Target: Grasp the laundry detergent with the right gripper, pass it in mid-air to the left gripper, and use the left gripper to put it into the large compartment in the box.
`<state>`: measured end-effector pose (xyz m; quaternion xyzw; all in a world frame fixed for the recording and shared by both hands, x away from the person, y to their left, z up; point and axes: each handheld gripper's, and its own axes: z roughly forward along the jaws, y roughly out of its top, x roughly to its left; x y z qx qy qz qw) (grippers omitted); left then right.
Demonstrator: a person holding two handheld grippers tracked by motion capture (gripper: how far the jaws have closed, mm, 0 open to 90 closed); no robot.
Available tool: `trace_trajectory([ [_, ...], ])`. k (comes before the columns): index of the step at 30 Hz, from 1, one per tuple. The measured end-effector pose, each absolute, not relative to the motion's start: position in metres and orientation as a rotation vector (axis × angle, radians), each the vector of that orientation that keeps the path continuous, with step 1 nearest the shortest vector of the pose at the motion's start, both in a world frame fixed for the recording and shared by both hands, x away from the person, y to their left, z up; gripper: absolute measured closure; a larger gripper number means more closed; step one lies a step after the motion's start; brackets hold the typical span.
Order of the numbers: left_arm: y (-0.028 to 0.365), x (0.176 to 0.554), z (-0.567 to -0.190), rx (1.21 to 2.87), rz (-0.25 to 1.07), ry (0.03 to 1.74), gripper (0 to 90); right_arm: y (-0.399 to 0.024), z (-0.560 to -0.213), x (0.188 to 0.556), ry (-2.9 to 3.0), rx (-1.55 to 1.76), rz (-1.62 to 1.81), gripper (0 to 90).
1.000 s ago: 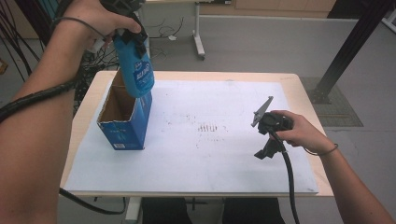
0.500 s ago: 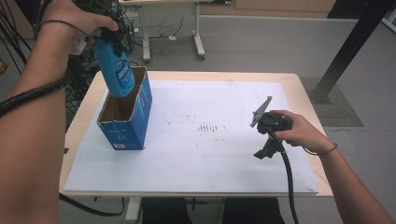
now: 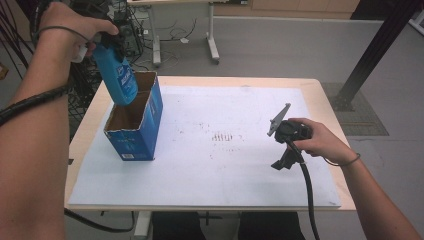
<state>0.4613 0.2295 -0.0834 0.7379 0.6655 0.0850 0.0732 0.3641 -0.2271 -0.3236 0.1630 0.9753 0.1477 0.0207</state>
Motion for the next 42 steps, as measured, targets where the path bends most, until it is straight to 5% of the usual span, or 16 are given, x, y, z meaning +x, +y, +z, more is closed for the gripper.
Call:
trace_trajectory([
  [42, 0.235, 0.464, -0.163, 2.235, 0.166, 2.044, 37.7, -0.220, -0.328, 0.363, 3.027, 0.482, 0.445, 4.0],
])
